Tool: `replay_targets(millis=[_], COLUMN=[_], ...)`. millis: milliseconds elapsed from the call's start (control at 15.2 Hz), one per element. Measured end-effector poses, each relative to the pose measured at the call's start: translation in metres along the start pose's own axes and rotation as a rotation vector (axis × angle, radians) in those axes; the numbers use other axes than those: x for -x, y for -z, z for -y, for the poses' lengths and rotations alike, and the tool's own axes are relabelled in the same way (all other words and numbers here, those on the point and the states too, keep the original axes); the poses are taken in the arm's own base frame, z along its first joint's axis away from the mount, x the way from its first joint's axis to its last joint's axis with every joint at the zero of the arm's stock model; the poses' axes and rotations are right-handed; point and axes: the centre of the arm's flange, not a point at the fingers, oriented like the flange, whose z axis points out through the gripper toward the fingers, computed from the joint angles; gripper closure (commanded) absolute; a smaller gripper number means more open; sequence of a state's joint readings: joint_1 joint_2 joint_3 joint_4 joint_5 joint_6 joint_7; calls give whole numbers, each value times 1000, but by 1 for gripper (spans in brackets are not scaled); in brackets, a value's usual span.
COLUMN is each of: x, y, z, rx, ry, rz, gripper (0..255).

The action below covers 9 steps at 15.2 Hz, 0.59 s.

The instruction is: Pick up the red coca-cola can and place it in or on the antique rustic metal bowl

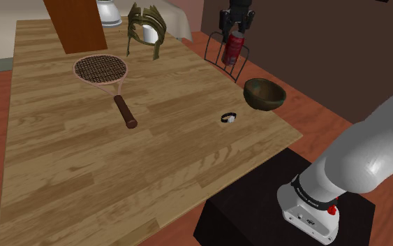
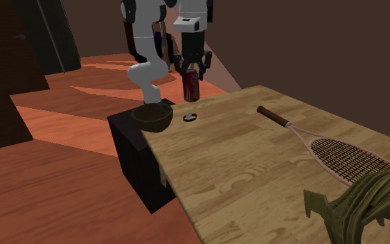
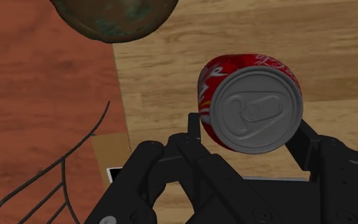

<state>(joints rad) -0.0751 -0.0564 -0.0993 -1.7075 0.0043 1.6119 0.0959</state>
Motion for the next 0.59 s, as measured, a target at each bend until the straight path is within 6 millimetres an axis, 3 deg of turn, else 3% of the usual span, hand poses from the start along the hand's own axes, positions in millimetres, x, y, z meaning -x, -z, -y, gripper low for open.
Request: replay_targets(millis=[594], x=[82], y=[9], z=[-91], rx=[0], ry=[0], rz=[0], gripper=[255])
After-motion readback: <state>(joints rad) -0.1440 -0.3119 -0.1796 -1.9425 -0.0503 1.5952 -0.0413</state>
